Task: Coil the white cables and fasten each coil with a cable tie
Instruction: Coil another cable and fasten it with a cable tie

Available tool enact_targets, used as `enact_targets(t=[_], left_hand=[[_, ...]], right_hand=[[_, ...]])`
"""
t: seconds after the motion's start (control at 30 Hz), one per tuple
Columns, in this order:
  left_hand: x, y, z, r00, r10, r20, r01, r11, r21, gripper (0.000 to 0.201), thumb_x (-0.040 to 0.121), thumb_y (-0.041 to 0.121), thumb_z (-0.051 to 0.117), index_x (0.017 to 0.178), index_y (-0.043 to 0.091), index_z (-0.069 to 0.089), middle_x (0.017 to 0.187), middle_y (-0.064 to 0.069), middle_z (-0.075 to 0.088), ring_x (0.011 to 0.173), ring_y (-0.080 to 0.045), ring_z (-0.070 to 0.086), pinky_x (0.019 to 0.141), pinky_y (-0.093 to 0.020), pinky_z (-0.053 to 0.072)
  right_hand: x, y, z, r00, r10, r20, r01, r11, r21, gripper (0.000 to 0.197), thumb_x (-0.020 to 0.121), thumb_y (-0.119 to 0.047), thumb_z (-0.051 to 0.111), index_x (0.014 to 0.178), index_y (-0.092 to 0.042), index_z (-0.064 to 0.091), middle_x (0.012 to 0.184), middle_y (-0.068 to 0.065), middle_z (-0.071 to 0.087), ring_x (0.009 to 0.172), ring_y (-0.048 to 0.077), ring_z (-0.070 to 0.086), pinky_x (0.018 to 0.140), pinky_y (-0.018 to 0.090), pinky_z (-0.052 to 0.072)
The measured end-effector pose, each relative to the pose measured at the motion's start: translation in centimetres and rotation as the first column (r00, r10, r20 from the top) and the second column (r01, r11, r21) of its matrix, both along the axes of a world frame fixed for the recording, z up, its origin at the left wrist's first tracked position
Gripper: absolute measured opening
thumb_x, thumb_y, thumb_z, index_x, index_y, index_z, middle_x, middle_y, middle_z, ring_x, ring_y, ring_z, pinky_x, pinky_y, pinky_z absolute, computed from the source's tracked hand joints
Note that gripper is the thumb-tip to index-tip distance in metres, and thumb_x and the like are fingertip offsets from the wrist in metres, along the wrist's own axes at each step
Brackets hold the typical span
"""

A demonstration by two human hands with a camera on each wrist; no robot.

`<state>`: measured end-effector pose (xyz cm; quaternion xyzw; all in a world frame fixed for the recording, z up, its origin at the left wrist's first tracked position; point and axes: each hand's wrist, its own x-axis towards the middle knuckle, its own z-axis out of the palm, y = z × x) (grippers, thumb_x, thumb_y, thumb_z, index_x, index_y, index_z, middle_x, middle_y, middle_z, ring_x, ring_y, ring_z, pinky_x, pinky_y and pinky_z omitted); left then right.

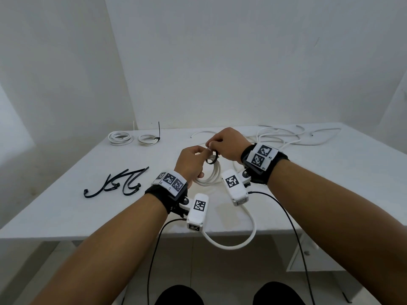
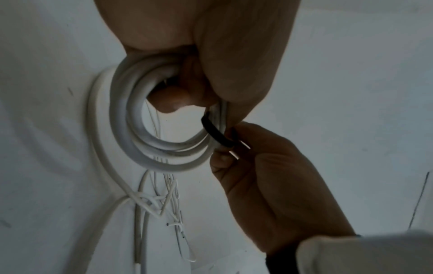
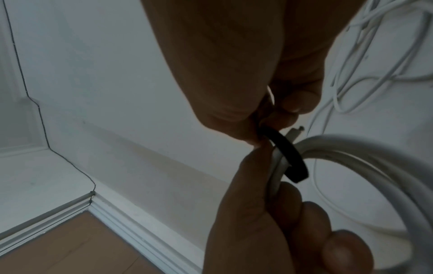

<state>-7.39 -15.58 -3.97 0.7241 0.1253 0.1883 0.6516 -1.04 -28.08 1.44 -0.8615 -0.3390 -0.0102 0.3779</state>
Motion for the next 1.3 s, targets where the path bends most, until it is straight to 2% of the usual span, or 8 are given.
enact_targets(t=[0.1,0.17,0.27,0.33,0.53,0.83,1.03,1.3], left_hand=[[0.3,-0.1,-0.3,1.000,0.013,-0.012,-0.013,1.000,-0.006,0.016,0.088,0.023,0.067,0.080,0.010,0.070,0.048,0.005,0.044,0.042,-0.016,0.028,0.042,-0.024,0.035],[0.4,-0.2,-0.5,0.999,0.029,-0.023,-0.030,0.999,-0.019,0.017,0.087,0.026,0.068,0.077,0.013,0.070,0.052,0.004,0.047,0.040,-0.016,0.031,0.044,-0.025,0.035],[0.5,0.1,-0.6,0.997,0.061,-0.037,-0.063,0.997,-0.051,0.020,0.089,0.026,0.066,0.081,0.007,0.069,0.048,0.004,0.041,0.041,-0.016,0.031,0.043,-0.025,0.035],[0.5,0.4,-0.6,0.997,0.067,-0.044,-0.070,0.994,-0.082,0.019,0.091,0.023,0.064,0.083,0.006,0.067,0.052,0.001,0.036,0.041,-0.016,0.030,0.042,-0.024,0.035],[0.4,0.6,-0.4,0.997,0.052,-0.064,-0.058,0.993,-0.104,0.020,0.091,0.019,0.062,0.074,0.010,0.062,0.053,0.001,0.036,0.041,-0.016,0.031,0.042,-0.025,0.035],[-0.3,0.7,0.0,0.996,0.076,-0.048,-0.077,0.997,-0.024,0.016,0.090,0.020,0.064,0.079,0.008,0.062,0.040,0.011,0.041,0.041,-0.015,0.031,0.042,-0.024,0.036],[-0.5,0.6,0.5,0.994,0.106,-0.038,-0.099,0.983,0.157,0.018,0.087,0.019,0.063,0.086,0.002,0.067,0.065,-0.002,0.059,0.044,-0.020,0.037,0.045,-0.024,0.038],[-0.3,0.7,0.7,0.993,0.115,-0.030,-0.106,0.969,0.223,0.018,0.087,0.022,0.062,0.086,0.005,0.067,0.071,-0.009,0.058,0.045,-0.019,0.037,0.049,-0.027,0.037]], right_hand=[[0.0,-0.4,0.3,0.998,0.055,0.036,-0.052,0.995,-0.088,0.025,0.093,-0.012,0.054,0.103,-0.012,0.078,0.087,0.003,0.073,0.069,0.011,0.058,0.059,0.015,0.043],[0.1,-0.6,0.3,0.998,0.060,0.026,-0.057,0.993,-0.106,0.026,0.095,-0.012,0.053,0.107,-0.012,0.077,0.087,0.002,0.071,0.067,0.009,0.058,0.061,0.014,0.045],[0.2,-0.6,-0.2,0.996,0.058,-0.070,-0.058,0.998,0.003,0.024,0.096,-0.013,0.055,0.112,-0.012,0.074,0.080,0.003,0.070,0.073,0.024,0.068,0.074,0.031,0.059],[0.0,-0.6,-0.5,0.992,0.057,-0.111,-0.042,0.991,0.130,0.022,0.093,-0.013,0.062,0.113,-0.010,0.072,0.076,0.006,0.072,0.072,0.025,0.069,0.076,0.036,0.061],[-0.3,-0.4,-0.7,1.000,-0.014,-0.005,0.014,0.985,0.174,0.005,0.080,-0.014,0.075,0.081,-0.015,0.069,0.064,-0.003,0.071,0.051,-0.002,0.059,0.055,0.014,0.048],[-0.5,-0.3,-0.6,1.000,-0.008,-0.013,0.010,0.996,0.093,0.012,0.079,-0.015,0.077,0.085,-0.018,0.066,0.065,-0.003,0.073,0.058,0.003,0.064,0.054,0.014,0.047],[-0.5,-0.5,-0.4,0.999,-0.039,-0.011,0.040,0.993,0.115,0.012,0.080,-0.010,0.074,0.087,-0.013,0.065,0.066,0.001,0.072,0.050,-0.003,0.060,0.045,0.010,0.040],[-0.7,-0.3,-0.3,0.998,-0.058,0.021,0.054,0.988,0.144,0.016,0.077,-0.009,0.077,0.086,-0.013,0.065,0.072,0.002,0.073,0.066,0.011,0.069,0.046,0.011,0.043]])
